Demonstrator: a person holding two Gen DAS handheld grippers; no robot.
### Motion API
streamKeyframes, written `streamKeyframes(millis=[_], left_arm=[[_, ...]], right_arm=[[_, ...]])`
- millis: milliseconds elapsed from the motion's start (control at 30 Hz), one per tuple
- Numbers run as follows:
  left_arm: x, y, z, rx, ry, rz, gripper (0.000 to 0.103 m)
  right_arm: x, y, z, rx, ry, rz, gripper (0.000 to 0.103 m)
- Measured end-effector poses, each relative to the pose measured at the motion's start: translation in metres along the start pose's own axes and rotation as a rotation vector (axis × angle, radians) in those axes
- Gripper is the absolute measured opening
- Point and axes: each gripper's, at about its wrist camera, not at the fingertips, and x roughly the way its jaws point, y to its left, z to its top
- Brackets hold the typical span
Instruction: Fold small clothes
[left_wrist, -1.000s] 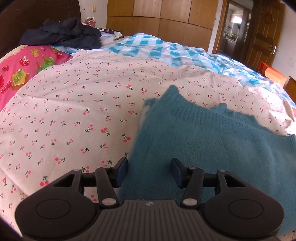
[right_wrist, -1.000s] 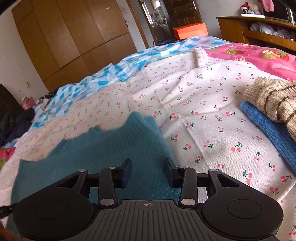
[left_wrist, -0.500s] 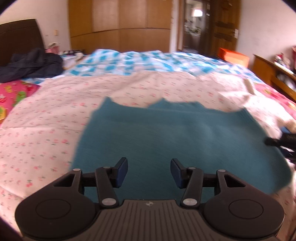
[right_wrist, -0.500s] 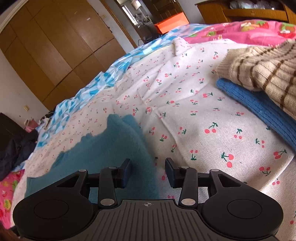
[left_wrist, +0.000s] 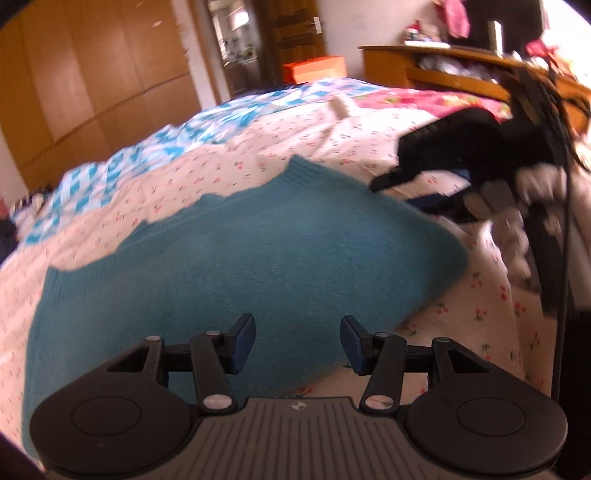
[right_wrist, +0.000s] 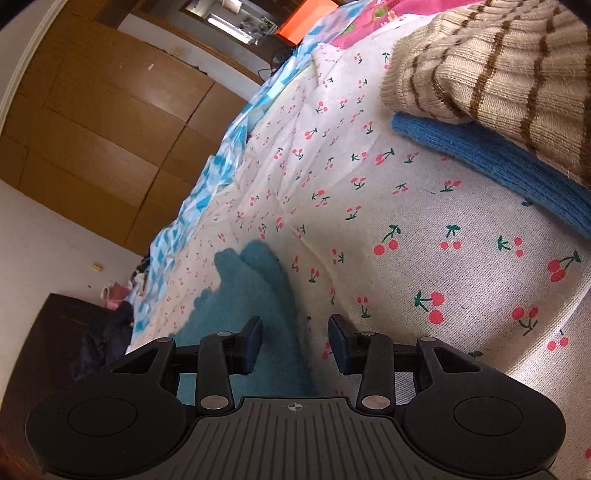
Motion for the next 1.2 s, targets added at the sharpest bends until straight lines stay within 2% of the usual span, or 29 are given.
streamKeyframes(millis=[200, 567, 733, 833, 1000, 1067, 1200], left_arm=[[0.004, -0.039, -0.010, 0.144, -0.032, -0.007, 0.055], [0.040, -0.083, -0.021, 0.328, -0.106, 0.104, 0.055], [0.030, -0.083, -0.029, 0.344, -0.123, 0.113, 0.056], [0.038, -0.090, -0.026, 0.353, -0.132, 0.148, 0.056], [0.064, -0.093, -0.009, 0.343, -0.165, 0.206, 0.056], [0.069, -0.093, -0.003, 0.364, -0.182, 0.228, 0.060], [0.066, -0.077, 0.009, 0.328, -0.171, 0.195, 0.059]], right_arm=[[0.003, 0.000, 0.001, 0.001, 0.015, 0.011, 0.040], [0.004, -0.008, 0.004, 0.034, 0.031, 0.037, 0.041], [0.002, -0.011, 0.005, 0.055, 0.041, 0.055, 0.042], [0.004, -0.010, 0.005, 0.052, 0.048, 0.065, 0.045], [0.003, -0.012, 0.006, 0.060, 0.055, 0.076, 0.045], [0.002, -0.014, 0.007, 0.073, 0.059, 0.086, 0.045], [0.001, -0.017, 0.008, 0.093, 0.072, 0.113, 0.049]])
